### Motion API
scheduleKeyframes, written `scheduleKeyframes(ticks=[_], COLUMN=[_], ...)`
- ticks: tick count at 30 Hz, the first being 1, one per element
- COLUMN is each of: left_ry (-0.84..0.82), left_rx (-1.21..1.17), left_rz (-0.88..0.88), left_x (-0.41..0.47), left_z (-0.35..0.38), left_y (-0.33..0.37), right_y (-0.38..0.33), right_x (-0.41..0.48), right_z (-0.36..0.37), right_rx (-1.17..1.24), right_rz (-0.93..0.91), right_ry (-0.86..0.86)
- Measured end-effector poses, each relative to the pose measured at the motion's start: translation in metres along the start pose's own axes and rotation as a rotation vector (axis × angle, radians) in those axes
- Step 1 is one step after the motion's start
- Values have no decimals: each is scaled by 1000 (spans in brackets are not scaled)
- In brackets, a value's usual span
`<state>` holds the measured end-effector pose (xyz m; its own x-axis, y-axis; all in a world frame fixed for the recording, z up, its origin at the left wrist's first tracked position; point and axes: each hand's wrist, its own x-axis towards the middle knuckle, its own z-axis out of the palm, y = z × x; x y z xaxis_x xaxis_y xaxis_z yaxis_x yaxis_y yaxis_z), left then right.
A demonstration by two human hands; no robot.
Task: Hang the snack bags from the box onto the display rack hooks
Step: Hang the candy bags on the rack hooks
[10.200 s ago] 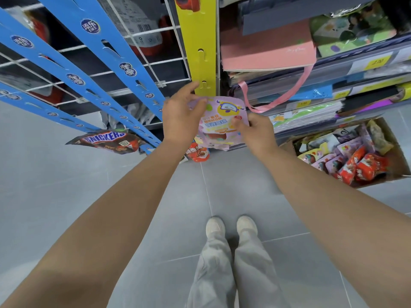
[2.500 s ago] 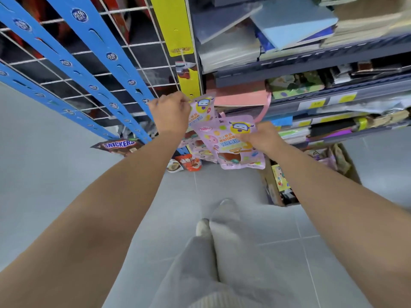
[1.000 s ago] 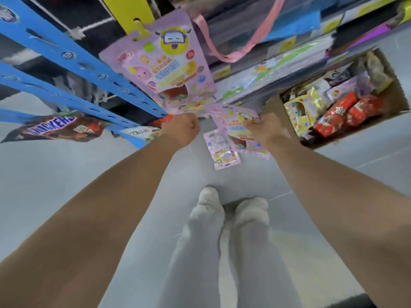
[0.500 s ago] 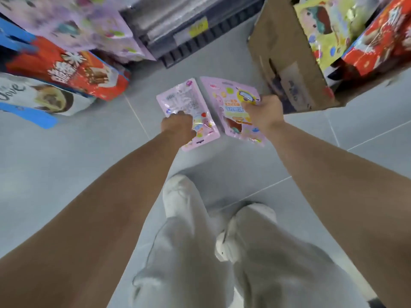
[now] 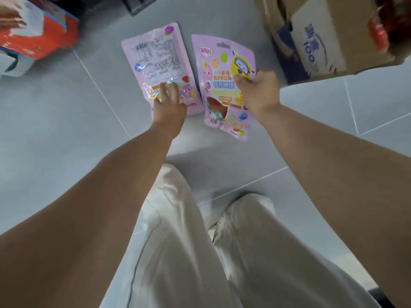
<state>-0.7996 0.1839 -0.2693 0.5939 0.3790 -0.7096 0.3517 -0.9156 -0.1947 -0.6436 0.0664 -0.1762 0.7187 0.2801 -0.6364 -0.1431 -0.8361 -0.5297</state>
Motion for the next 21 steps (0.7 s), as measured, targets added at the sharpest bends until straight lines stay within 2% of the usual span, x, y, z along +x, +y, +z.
scheduleKeyframes(ticks=[5,7,9,10,13,16,19,21], left_ry=[23,65,28,4,120,133,184,343], left_rx=[-27,-7,-85,-153,-215,-247,-151,-24], left_rz=[64,25,-44,-51,-100,-88,21,46], left_x=[-27,-56,-88,-105,-162,-240,-322,-369], left_z=[-45,-86,-127,-147,-204,-266,-317,-347], left_y=[-20,-37,-55,-66,-103,-138,-168,-190], right_y=[-9,-24,-47,-64,-122,-191,-258,-303], right_x=[-26,-48,-71,-84,-125,-173,-223,-256], right_z=[-19,-36,-56,-67,-107,-153,-196,-219], right_rx=[34,19,19,18,-30,-154,-267,-378], right_rz=[23,27,38,38,-34,-120,-214,-300], right_ry=[-59,-79,-84,-92,-149,-350,-445,-456])
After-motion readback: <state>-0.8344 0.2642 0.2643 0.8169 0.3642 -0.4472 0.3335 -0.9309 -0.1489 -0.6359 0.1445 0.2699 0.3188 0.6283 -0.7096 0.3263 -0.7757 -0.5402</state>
